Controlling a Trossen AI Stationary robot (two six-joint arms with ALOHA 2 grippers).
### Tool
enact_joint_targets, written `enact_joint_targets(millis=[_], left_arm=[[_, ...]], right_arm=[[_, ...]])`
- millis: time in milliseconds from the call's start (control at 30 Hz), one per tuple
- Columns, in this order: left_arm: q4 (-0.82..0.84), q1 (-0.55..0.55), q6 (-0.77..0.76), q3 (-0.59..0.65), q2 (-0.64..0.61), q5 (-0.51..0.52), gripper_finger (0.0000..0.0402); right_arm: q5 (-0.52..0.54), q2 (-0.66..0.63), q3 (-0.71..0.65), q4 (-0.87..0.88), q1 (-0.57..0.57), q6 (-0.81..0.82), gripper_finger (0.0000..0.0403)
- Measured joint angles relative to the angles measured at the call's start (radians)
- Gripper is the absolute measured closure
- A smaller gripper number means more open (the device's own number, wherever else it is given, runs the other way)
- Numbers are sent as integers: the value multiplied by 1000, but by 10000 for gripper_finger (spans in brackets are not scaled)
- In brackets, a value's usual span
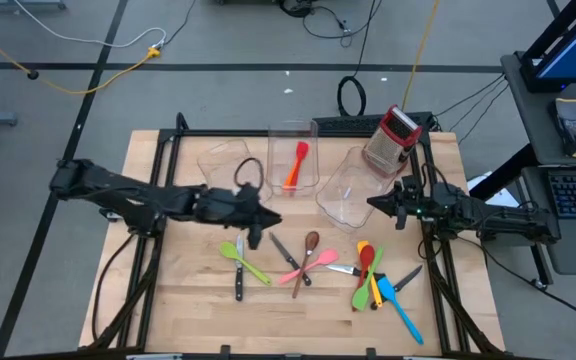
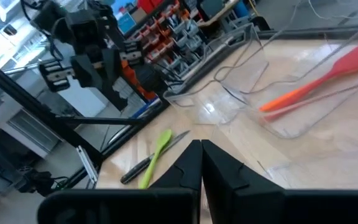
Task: Pick & Place Kitchen Items
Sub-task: Put the blue spatula in the middle bin
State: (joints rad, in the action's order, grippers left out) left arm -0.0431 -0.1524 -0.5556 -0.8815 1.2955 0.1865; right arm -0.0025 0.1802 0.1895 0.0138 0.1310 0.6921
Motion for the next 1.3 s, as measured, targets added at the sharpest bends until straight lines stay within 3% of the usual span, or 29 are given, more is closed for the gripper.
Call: enact_joint_targets(millis=[400,833,1300], left_arm=[[-40,-86,1,246,-248,49,339],[-85,-83,164,436,-549,-71,339],[-38,-83,160,687,-875,-91,339]], right_arm=[[3,5,0,6,0,3,399],[1,5,0,2,0,20,399],[1,5,0,20,0,-10,399]])
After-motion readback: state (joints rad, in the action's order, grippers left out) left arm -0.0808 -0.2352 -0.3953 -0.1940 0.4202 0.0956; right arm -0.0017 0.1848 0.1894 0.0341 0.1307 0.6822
